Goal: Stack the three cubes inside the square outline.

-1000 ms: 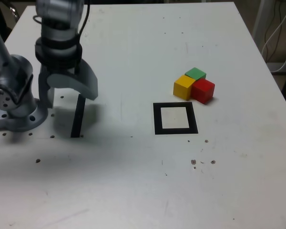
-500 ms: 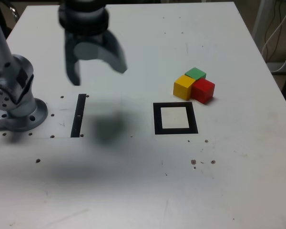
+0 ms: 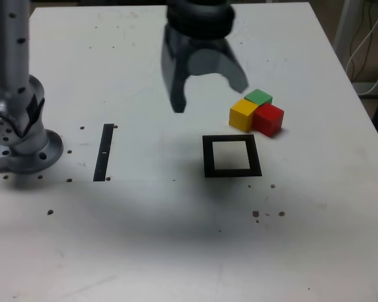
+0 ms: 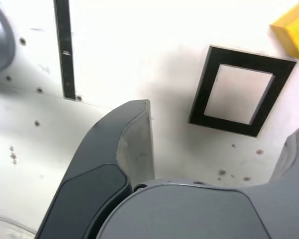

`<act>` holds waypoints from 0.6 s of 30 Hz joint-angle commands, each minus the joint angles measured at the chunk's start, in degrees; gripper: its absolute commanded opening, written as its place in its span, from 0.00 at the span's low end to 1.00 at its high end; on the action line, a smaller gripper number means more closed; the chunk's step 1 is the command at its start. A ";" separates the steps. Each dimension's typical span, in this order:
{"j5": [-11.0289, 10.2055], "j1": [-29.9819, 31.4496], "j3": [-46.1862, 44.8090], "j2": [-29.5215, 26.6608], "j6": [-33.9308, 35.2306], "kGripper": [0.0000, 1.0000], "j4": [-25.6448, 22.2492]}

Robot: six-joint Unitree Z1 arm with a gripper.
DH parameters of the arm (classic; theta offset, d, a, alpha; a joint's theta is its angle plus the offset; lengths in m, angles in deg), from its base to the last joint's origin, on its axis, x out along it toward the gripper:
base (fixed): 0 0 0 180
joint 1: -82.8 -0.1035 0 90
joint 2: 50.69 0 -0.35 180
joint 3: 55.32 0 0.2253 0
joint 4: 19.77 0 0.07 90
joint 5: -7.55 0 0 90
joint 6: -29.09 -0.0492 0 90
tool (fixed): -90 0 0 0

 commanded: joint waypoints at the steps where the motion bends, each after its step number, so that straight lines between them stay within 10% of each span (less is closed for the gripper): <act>1: 0.12 -0.34 14.70 3.40 0.77 0.93 -1.21; 18: 2.59 -6.57 23.13 12.21 9.66 0.93 3.02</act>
